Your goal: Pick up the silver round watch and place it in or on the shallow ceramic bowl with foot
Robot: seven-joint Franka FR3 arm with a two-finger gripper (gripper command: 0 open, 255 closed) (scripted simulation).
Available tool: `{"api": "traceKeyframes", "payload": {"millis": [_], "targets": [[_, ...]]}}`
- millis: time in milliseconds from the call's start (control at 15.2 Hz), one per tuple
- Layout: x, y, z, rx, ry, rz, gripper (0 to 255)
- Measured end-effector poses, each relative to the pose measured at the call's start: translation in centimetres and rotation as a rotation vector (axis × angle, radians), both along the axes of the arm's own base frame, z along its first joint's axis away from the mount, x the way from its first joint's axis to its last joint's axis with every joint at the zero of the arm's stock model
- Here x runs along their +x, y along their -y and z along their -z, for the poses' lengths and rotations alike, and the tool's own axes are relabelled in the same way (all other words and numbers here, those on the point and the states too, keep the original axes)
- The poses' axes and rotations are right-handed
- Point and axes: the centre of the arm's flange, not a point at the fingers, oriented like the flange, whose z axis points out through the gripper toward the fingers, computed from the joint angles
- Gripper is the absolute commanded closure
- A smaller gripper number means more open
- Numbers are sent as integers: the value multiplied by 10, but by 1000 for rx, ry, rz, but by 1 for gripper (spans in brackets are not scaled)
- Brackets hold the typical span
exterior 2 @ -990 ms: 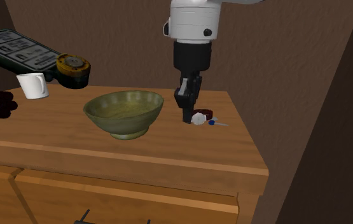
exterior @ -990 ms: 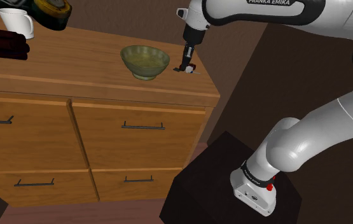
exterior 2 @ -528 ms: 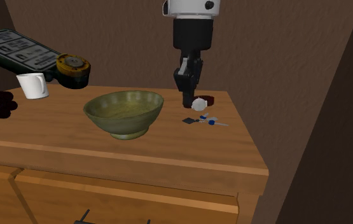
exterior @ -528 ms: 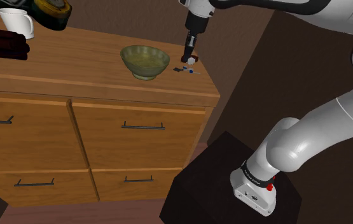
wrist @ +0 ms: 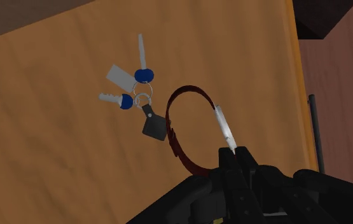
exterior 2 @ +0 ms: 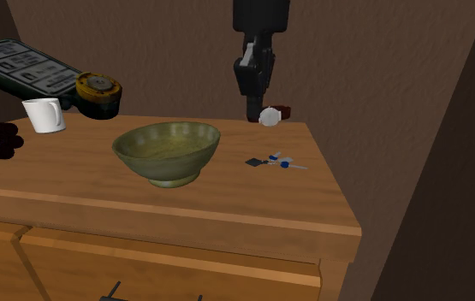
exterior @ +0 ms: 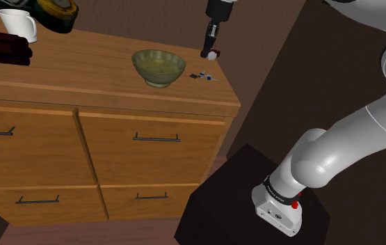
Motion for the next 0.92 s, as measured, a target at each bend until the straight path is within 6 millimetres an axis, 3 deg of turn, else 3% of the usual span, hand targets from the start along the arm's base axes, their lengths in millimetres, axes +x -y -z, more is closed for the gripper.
{"api": "traceKeyframes", "payload": {"millis": [660, 924], "targets": [[1, 0, -53, 0, 0, 0, 255], [22, -35, -60, -1, 0, -1, 255]]}}
